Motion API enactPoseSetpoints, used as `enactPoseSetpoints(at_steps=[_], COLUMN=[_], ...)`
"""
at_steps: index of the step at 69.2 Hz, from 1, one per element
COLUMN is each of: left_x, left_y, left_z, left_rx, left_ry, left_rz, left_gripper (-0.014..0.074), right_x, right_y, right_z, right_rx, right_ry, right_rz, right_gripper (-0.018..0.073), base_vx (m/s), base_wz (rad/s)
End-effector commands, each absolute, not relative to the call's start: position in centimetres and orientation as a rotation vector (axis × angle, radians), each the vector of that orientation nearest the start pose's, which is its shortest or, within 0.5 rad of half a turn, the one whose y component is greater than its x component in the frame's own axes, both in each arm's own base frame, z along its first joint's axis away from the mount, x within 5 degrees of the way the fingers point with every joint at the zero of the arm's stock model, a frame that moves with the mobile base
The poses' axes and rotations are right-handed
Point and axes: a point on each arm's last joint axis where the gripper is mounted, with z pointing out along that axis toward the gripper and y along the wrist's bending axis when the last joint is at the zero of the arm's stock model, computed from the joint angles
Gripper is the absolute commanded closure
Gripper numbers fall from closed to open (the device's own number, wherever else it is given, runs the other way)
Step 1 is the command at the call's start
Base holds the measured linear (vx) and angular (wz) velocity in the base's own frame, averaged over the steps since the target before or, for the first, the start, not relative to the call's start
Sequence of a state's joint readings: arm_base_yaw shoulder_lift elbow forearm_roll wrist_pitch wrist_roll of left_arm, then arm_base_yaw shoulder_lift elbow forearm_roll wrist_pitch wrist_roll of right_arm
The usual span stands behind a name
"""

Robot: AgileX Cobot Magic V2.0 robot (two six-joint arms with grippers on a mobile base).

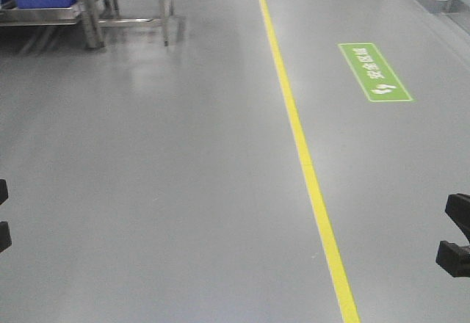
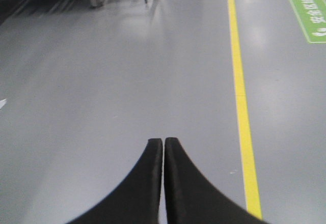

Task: Move and align brake pads A on conveyor
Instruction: 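Drive the base along the yellow-lined floor toward the steel table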

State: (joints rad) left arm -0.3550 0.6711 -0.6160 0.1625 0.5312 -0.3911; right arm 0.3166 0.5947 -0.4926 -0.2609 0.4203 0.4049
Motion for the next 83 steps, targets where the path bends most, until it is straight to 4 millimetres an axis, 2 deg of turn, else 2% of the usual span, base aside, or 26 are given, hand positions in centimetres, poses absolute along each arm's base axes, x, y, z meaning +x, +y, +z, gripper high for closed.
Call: enactPoseSetpoints(at_steps=[1, 23, 83], left_x=[12.92, 12.92, 12.92], left_y=[-4.13, -4.13, -4.13], left_z=[32.91, 32.91, 32.91], left_rx=[0.066, 0.066, 0.066], left_ry=[1.986, 1.986, 1.986], left_rz=[-0.319, -0.319, -0.319], left_gripper=[0.0603, 0.0603, 0.0603], right_x=[12.05, 12.05, 12.05], right_y=[2.96, 2.96, 2.96], right_z=[30.94, 30.94, 30.94], right_rx=[-0.094, -0.094, -0.094], right_ry=[1.899, 1.899, 1.899], right_rz=[0.219, 0.219, 0.219], right_gripper=[0.0569, 0.0569, 0.0569], base_vx=[0.22, 0.29, 0.47], base_wz=[-0.41, -0.22, 0.01])
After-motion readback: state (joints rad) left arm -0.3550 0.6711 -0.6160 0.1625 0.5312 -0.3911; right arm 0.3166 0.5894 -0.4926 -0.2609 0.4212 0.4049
